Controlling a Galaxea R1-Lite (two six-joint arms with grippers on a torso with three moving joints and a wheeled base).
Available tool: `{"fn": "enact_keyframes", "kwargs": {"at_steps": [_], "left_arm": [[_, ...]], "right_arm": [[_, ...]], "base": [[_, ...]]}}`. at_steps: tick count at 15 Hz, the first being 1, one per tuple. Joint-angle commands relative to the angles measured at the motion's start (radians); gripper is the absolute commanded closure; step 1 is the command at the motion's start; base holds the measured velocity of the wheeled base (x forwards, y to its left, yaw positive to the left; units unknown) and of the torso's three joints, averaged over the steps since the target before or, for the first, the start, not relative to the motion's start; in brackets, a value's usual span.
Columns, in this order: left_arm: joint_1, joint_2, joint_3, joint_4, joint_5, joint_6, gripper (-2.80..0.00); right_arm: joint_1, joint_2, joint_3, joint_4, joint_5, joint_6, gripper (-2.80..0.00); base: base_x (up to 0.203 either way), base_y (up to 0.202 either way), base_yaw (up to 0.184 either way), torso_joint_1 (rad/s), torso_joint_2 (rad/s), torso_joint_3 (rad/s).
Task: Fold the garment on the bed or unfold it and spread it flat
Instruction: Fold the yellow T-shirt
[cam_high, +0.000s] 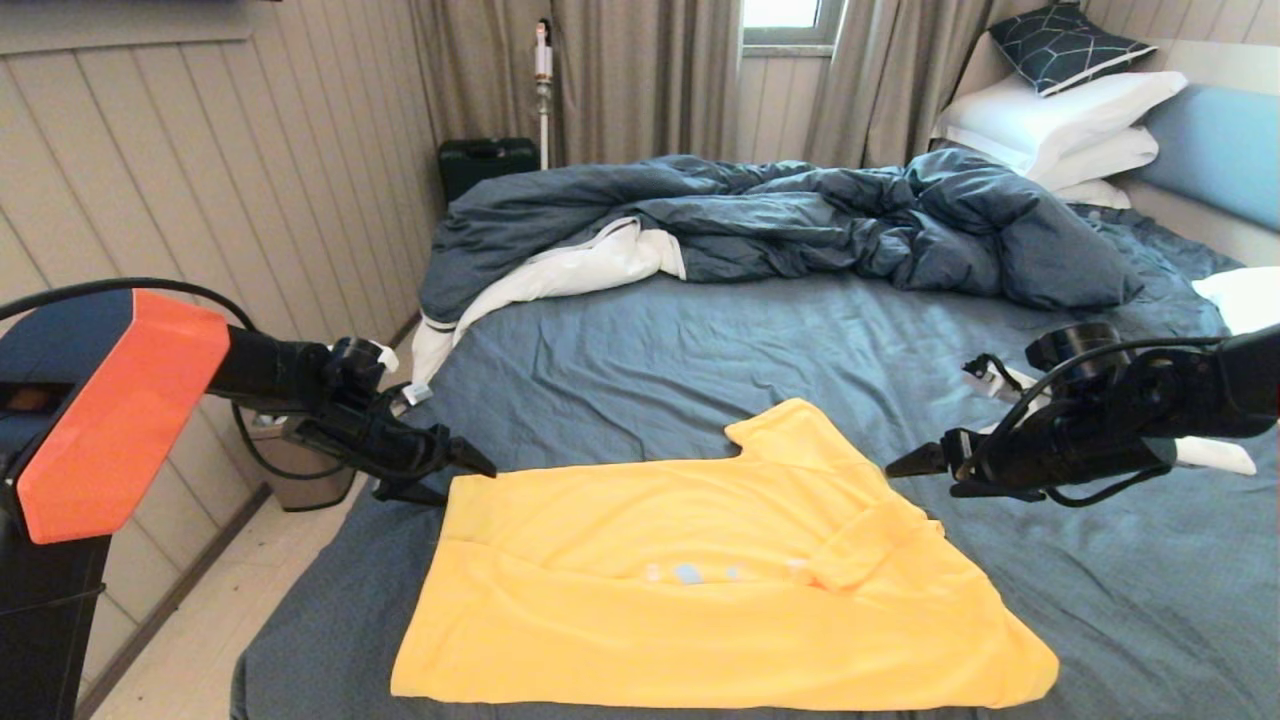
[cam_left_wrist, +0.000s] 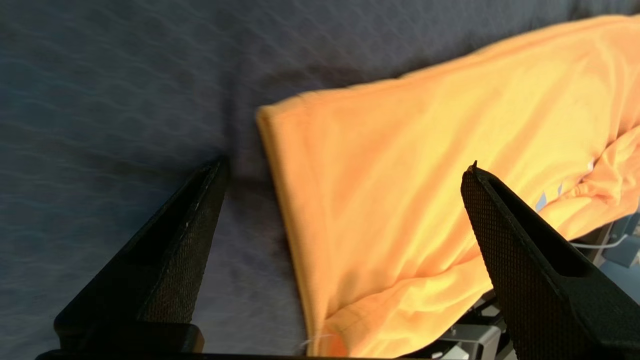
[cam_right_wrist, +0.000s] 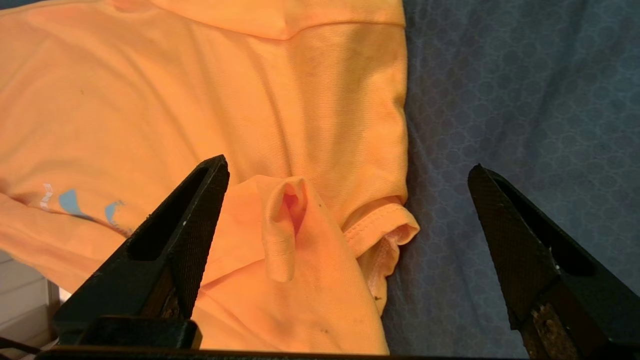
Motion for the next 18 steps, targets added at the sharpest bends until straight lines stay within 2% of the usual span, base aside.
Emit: {"fn": "enact_keyframes", "kwargs": {"at_steps": [1,2,3,12,18], "left_arm": [[-0.017,-0.004,0.0,0.002,-0.004,-0.002,-2.8],[-0.021,-0.004,0.0,0.002,-0.004,-0.002,-1.29],[-0.029,-0.004,0.001,0.002,-0.004,-0.002,0.0],[-0.039,-0.021,0.004,0.005,-0.003,-0.013,0.0],[-0.039,-0.037,0.02,0.005,-0.001,-0.013,0.0]], "right_arm": [[0.0,-0.002,0.001,0.001,0.008,-0.001,-2.8],[0.0,-0.002,0.001,0.001,0.008,0.0,-2.8],[0.0,-0.002,0.003,0.001,0.01,0.0,-2.8],[0.0,-0.005,-0.002,0.001,0.008,0.001,-2.8],[0.001,0.075,-0.052,-0.048,0.004,0.003,-2.8]], "base": [[0.0,0.0,0.0,0.0,0.0,0.0],[0.0,0.0,0.0,0.0,0.0,0.0],[0.0,0.0,0.0,0.0,0.0,0.0],[0.0,0.0,0.0,0.0,0.0,0.0],[0.0,0.0,0.0,0.0,0.0,0.0]]}}
